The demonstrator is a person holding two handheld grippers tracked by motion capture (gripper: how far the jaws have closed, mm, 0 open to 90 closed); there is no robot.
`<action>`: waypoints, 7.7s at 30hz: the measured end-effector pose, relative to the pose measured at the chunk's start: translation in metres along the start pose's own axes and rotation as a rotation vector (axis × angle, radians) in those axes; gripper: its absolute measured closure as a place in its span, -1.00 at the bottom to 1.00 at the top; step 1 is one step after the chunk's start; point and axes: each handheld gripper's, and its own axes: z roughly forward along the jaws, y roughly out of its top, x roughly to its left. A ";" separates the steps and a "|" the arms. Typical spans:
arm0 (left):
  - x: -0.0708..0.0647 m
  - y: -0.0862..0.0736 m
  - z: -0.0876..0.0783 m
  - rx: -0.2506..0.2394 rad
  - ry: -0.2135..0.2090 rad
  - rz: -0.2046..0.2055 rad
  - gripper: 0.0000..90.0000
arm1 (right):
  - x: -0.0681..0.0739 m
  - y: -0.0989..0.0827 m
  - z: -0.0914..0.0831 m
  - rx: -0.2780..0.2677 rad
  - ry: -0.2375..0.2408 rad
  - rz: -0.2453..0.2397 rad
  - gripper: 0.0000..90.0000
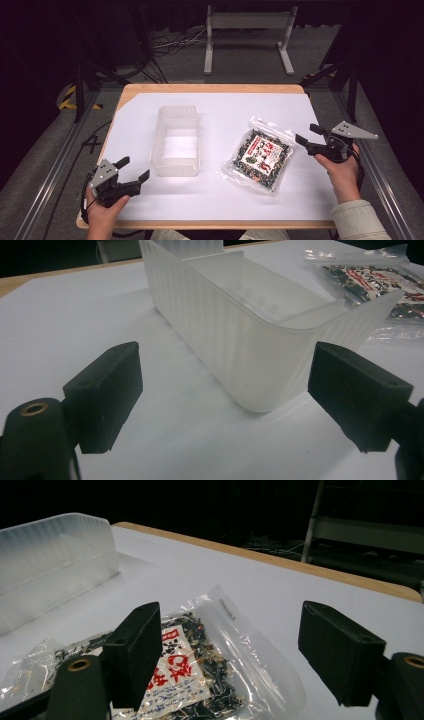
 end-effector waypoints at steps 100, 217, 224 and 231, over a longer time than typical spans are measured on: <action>-0.001 0.001 0.004 0.028 -0.001 0.003 -0.69 | -0.029 -0.036 0.061 0.315 0.011 0.207 1.00; -0.102 0.132 0.078 -0.226 -0.427 0.081 -0.79 | 0.116 0.136 -0.034 -0.224 0.497 -0.188 1.00; -0.104 0.134 0.086 -0.248 -0.469 0.076 -0.73 | 0.118 0.135 -0.033 -0.251 0.526 -0.195 1.00; -0.114 0.133 0.098 -0.226 -0.497 0.095 -0.69 | 0.119 0.134 -0.031 -0.255 0.553 -0.192 1.00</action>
